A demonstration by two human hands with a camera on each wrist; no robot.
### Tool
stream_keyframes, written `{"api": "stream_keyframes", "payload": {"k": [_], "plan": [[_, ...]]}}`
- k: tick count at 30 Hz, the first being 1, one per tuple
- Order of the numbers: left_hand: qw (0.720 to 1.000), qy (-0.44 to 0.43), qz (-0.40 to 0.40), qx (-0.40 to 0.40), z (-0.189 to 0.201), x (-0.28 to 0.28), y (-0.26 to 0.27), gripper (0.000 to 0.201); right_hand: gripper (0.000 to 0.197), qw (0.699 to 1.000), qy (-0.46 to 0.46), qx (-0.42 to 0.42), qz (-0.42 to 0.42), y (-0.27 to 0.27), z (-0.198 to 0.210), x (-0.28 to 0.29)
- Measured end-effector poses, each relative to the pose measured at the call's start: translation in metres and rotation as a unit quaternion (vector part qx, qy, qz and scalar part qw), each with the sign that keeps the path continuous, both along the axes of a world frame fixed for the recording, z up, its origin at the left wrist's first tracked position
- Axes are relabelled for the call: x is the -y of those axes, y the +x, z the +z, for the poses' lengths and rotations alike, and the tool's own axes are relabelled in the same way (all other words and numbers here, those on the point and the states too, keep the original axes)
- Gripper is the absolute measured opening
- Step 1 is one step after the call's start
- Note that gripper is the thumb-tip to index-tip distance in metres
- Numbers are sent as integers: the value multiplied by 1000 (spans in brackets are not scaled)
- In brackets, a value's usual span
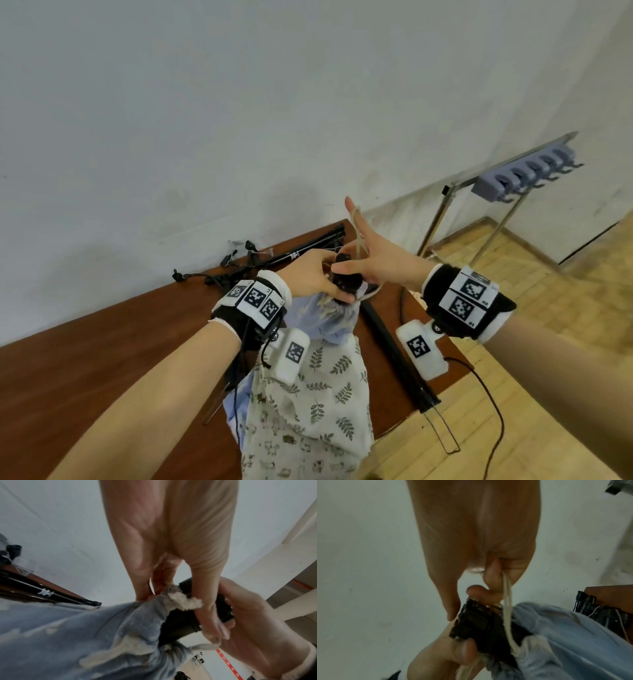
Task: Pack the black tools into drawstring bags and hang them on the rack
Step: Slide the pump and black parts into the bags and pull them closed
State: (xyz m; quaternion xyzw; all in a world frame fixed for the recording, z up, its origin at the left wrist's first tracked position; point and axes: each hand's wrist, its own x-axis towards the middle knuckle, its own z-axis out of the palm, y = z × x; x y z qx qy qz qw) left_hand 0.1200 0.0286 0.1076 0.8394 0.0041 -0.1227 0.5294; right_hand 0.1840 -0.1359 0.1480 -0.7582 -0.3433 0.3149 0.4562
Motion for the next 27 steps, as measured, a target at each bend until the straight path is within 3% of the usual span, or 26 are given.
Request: {"api": "stream_keyframes", "payload": {"k": [3,8,13,16,20,24,27], "plan": [[999,-22,-43,4,4,-1,6,39,123,998,28,-3,-60,-1,8,11],[989,79,-126,-9,-27,11,17,36,137,997,-36,54,-48,-16,-24,11],[995,88,-44,11,-50,21,33,13,126,981,-86,113,-131,-21,-49,18],[990,139,0,34,-50,20,35,15,119,964,-67,170,-195,-17,-50,21],[971,224,53,-71,-55,9,39,23,111,965,-7,114,-237,-5,-56,21],[975,31,113,-189,-64,-5,39,26,117,968,37,30,-248,0,-65,19],[966,-137,137,-169,-56,-10,33,11,113,966,50,36,-250,4,-67,15]]}}
